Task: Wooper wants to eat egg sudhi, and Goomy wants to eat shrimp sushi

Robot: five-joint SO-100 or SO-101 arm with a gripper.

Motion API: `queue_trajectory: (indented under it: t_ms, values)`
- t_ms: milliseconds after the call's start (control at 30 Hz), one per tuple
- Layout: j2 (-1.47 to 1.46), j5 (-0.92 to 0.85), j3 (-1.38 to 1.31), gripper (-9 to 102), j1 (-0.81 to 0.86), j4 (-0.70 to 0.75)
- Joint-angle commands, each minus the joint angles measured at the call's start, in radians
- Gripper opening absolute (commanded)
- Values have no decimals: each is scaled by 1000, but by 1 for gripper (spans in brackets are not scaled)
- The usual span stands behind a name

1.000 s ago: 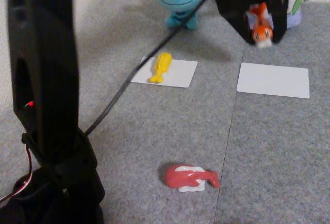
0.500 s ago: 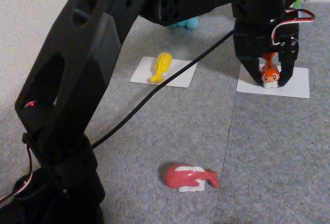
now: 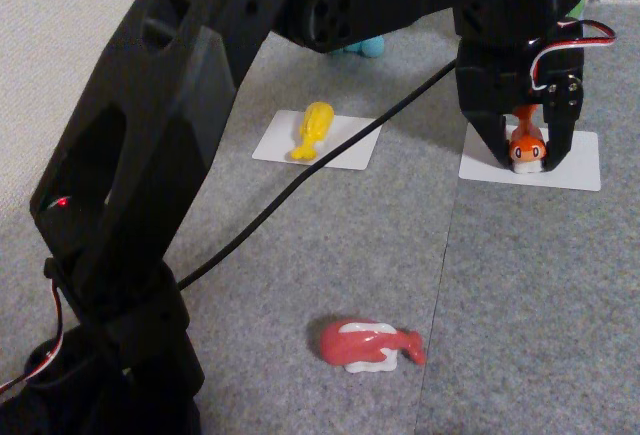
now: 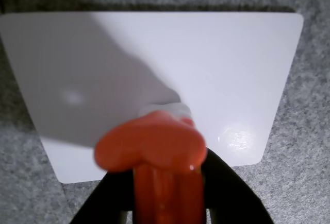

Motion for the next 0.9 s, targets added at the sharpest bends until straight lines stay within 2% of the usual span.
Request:
queue_trajectory:
  t_ms: [0, 100, 400, 867]
  values:
    - [15, -8, -72, 13, 11, -5]
    - [12, -8, -72, 16, 11, 8]
    - [34, -3, -72, 16, -6, 57]
    - [449, 66, -71, 16, -160, 434]
